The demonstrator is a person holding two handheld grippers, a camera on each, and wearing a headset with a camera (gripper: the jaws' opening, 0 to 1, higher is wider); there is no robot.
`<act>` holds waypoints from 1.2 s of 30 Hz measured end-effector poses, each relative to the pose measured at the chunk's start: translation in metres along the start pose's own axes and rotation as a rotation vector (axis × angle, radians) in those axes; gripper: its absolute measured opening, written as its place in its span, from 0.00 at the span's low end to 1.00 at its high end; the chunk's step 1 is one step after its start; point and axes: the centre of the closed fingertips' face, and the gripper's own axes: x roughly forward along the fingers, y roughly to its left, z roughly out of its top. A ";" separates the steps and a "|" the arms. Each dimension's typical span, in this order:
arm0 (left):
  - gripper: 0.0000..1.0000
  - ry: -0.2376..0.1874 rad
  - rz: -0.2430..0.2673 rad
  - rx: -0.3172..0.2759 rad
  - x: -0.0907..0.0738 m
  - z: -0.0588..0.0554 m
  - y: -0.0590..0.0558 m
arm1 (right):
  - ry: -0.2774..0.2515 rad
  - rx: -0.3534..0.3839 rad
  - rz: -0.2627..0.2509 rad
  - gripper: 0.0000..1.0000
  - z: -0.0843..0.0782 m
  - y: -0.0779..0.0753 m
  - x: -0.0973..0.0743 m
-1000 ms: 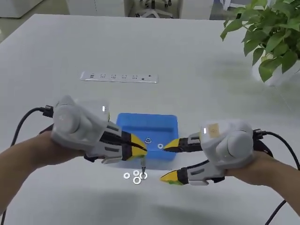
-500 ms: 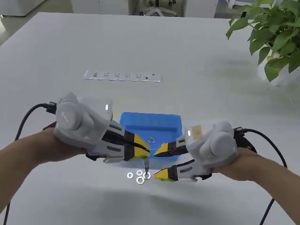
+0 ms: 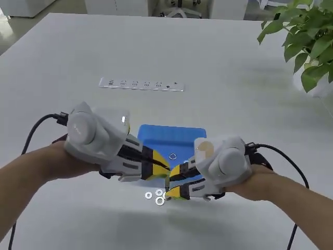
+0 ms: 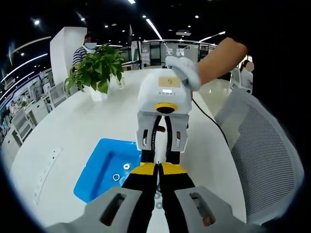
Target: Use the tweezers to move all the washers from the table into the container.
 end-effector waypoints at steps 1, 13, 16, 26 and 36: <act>0.05 0.000 0.000 -0.001 0.000 0.000 0.000 | 0.005 -0.004 -0.003 0.15 0.000 -0.001 0.001; 0.05 -0.003 0.000 -0.006 0.003 0.001 0.000 | 0.018 -0.011 0.003 0.10 -0.004 0.000 0.002; 0.05 -0.002 0.001 -0.006 0.004 0.001 0.001 | 0.022 -0.011 0.002 0.10 -0.004 0.000 0.001; 0.06 0.006 0.004 -0.006 0.005 0.002 -0.003 | 0.036 -0.014 0.003 0.09 -0.005 0.001 0.000; 0.11 -0.018 0.020 -0.010 0.002 0.010 -0.003 | 0.035 -0.019 0.004 0.09 -0.002 0.003 -0.005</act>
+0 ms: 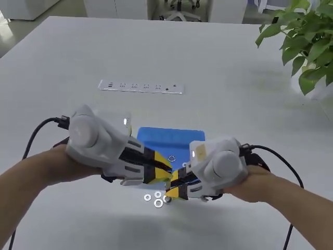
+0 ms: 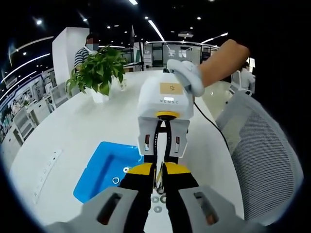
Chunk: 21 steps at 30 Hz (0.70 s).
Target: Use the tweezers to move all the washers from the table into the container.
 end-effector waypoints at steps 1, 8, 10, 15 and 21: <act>0.13 -0.006 0.002 -0.004 -0.001 0.001 0.000 | 0.000 0.001 0.000 0.09 0.000 0.000 -0.001; 0.24 -0.023 0.023 -0.045 -0.009 0.000 0.003 | -0.002 0.002 0.001 0.09 0.005 0.003 -0.007; 0.26 -0.025 0.033 -0.049 -0.012 -0.002 0.002 | -0.001 -0.002 0.001 0.09 0.007 0.003 -0.009; 0.33 -0.050 0.057 -0.093 -0.017 -0.005 0.000 | -0.005 -0.019 -0.001 0.09 0.015 0.002 -0.015; 0.44 -0.068 0.088 -0.137 -0.021 -0.009 -0.004 | -0.018 -0.022 -0.006 0.09 0.024 0.001 -0.022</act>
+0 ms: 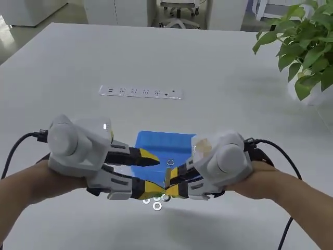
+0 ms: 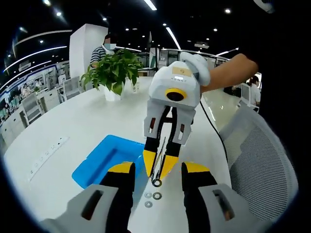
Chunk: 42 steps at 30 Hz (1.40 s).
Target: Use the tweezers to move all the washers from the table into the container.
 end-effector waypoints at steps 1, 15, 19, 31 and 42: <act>0.45 -0.006 0.008 -0.005 -0.001 0.000 -0.001 | 0.000 -0.002 -0.002 0.09 0.002 0.000 -0.001; 0.68 -0.030 0.101 -0.102 -0.020 -0.017 0.005 | -0.016 -0.005 -0.013 0.10 0.020 -0.010 -0.018; 0.72 -0.036 0.118 -0.127 -0.023 -0.021 0.006 | -0.030 0.002 -0.027 0.10 0.024 -0.018 -0.026; 0.86 -0.047 0.159 -0.162 -0.030 -0.027 0.009 | -0.047 0.013 -0.079 0.10 0.026 -0.044 -0.043; 0.95 -0.053 0.179 -0.185 -0.031 -0.030 0.010 | -0.037 0.005 -0.095 0.10 0.011 -0.060 -0.037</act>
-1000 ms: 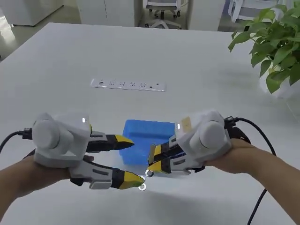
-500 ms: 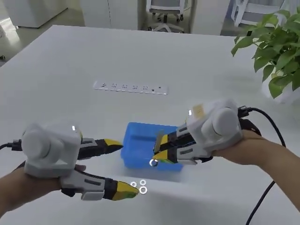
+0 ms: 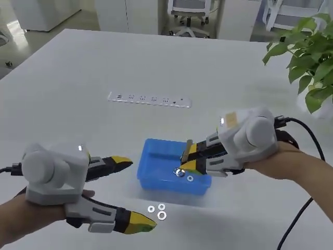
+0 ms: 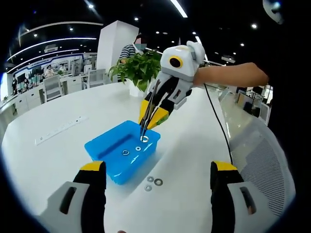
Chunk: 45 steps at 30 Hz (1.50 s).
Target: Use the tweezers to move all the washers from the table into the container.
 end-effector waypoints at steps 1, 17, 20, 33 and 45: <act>0.96 0.000 0.001 -0.001 0.000 0.000 0.001 | 0.000 0.002 -0.003 0.10 -0.002 -0.002 0.001; 0.99 0.008 0.019 -0.023 0.000 -0.002 0.005 | 0.019 0.010 0.005 0.10 -0.025 -0.014 0.021; 0.99 0.007 0.020 -0.021 0.000 -0.001 0.006 | 0.024 0.012 0.007 0.10 -0.029 -0.015 0.024; 0.98 -0.008 0.019 -0.004 0.010 0.016 0.015 | 0.044 0.037 0.026 0.10 -0.047 -0.016 0.038; 0.83 -0.010 0.001 0.047 0.032 0.040 0.033 | 0.053 0.053 0.046 0.10 -0.055 -0.015 0.043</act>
